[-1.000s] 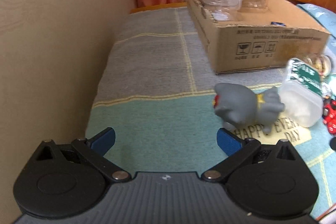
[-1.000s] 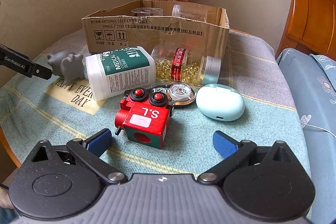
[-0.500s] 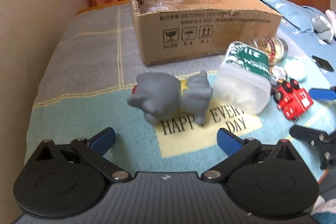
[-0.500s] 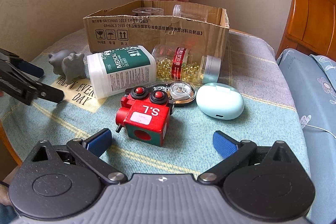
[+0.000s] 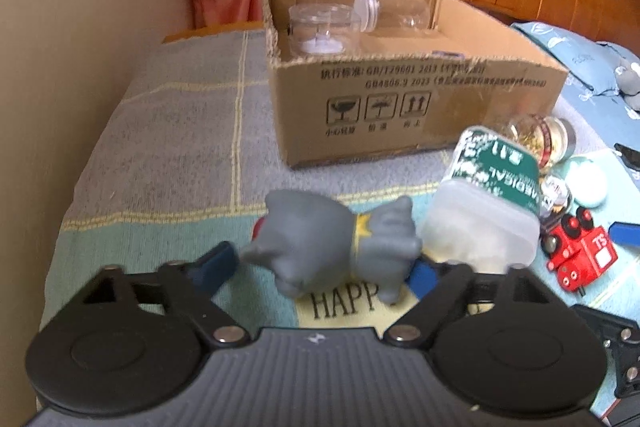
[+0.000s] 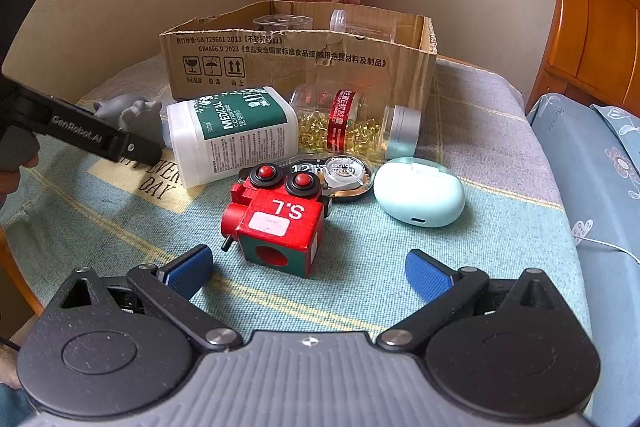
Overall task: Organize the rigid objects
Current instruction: 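Close the left tool on the grey cat figure, then hold the cat figure in the left tool while the right tool approaches the red S.L toy block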
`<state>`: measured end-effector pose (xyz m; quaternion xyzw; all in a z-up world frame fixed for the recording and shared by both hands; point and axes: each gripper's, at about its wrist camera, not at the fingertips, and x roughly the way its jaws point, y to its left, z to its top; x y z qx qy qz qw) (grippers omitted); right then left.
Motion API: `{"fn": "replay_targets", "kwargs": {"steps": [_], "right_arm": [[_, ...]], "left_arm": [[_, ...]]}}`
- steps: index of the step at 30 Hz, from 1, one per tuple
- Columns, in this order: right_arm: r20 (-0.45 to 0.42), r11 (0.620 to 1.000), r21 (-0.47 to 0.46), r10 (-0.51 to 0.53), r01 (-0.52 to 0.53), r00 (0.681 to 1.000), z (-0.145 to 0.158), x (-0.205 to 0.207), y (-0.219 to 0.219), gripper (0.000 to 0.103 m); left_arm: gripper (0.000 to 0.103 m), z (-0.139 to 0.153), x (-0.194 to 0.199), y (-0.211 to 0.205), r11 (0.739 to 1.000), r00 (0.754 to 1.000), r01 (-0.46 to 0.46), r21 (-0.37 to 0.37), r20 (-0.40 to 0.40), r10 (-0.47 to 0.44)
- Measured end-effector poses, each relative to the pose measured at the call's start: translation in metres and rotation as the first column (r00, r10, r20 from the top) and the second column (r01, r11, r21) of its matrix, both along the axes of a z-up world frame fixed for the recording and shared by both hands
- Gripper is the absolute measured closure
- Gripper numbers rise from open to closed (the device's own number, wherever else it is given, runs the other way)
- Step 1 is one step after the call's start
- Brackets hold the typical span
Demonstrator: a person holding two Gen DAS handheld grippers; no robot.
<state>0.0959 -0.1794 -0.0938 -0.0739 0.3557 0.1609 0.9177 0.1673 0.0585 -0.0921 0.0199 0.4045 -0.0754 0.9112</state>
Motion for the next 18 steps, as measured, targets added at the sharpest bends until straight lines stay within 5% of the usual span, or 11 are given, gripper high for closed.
{"fn": "replay_targets", "kwargs": {"steps": [2,18], "right_arm": [[-0.001,1.0,-0.001,0.001,-0.001,1.0,0.0,0.0,0.0,0.0],[-0.038,0.995,-0.015,0.098,-0.099,0.994,0.002,0.01,0.038,0.0]], "left_arm": [[0.03,0.002,-0.001,0.0,1.0,1.0,0.015,-0.016,0.008,-0.014],[0.03,0.001,-0.003,0.003,0.999,1.0,0.017,-0.031,0.017,-0.017]]}}
